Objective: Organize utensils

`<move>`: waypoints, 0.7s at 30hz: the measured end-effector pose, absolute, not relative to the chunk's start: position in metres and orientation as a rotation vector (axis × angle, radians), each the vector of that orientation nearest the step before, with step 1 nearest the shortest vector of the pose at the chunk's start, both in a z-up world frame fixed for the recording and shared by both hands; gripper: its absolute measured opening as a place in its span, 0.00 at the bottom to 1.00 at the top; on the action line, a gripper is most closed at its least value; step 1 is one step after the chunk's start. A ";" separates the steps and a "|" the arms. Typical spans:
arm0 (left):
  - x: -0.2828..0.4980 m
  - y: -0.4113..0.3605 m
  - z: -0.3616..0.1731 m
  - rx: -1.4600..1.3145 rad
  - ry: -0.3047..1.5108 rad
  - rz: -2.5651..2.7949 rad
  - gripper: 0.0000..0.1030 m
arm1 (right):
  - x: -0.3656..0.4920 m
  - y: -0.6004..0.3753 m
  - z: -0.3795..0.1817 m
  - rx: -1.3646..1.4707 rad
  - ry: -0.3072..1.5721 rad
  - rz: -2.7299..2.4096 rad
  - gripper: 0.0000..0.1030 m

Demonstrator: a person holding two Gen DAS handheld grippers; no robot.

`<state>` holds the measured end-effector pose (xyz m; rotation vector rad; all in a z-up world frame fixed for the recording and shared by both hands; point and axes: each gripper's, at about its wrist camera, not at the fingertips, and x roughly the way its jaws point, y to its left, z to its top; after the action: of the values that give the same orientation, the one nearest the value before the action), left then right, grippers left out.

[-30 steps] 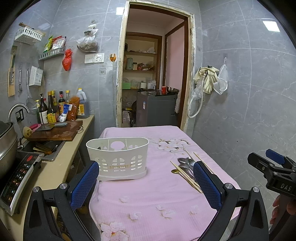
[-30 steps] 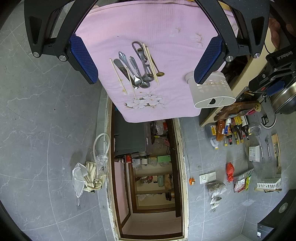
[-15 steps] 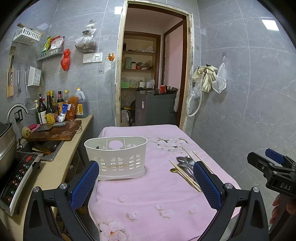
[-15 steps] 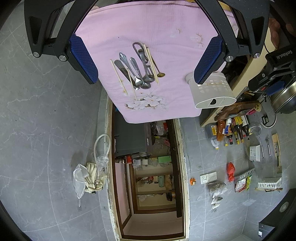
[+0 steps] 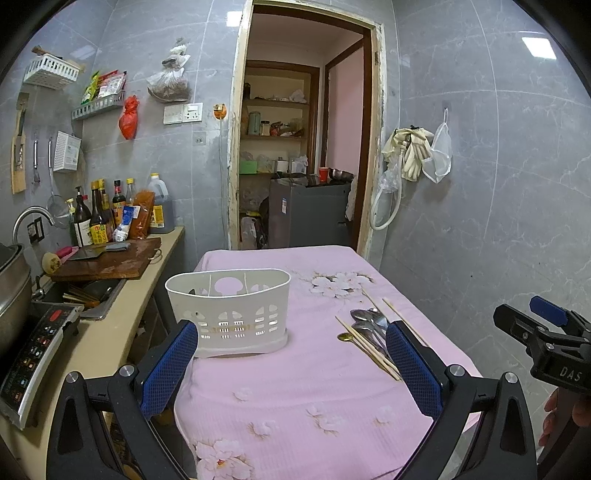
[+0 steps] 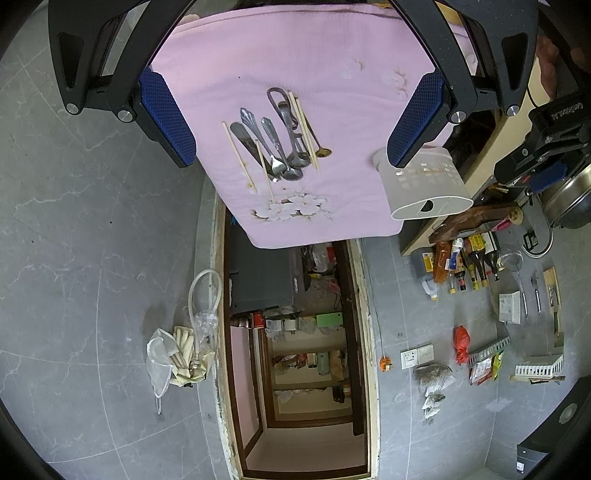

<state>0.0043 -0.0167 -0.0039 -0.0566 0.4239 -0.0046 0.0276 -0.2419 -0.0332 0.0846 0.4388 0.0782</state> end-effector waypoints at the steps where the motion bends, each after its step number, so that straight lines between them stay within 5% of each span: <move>1: 0.005 -0.018 -0.005 -0.056 0.428 -0.005 0.99 | 0.027 -0.243 -0.034 0.086 0.440 0.079 0.99; 21: 0.105 -0.056 -0.029 -0.153 0.562 0.010 0.99 | 0.134 -0.297 -0.033 0.071 0.473 0.212 0.99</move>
<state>0.1047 -0.0558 -0.0291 -0.1531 0.5617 0.0098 0.1335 -0.2968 -0.0328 0.0708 0.4727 0.2115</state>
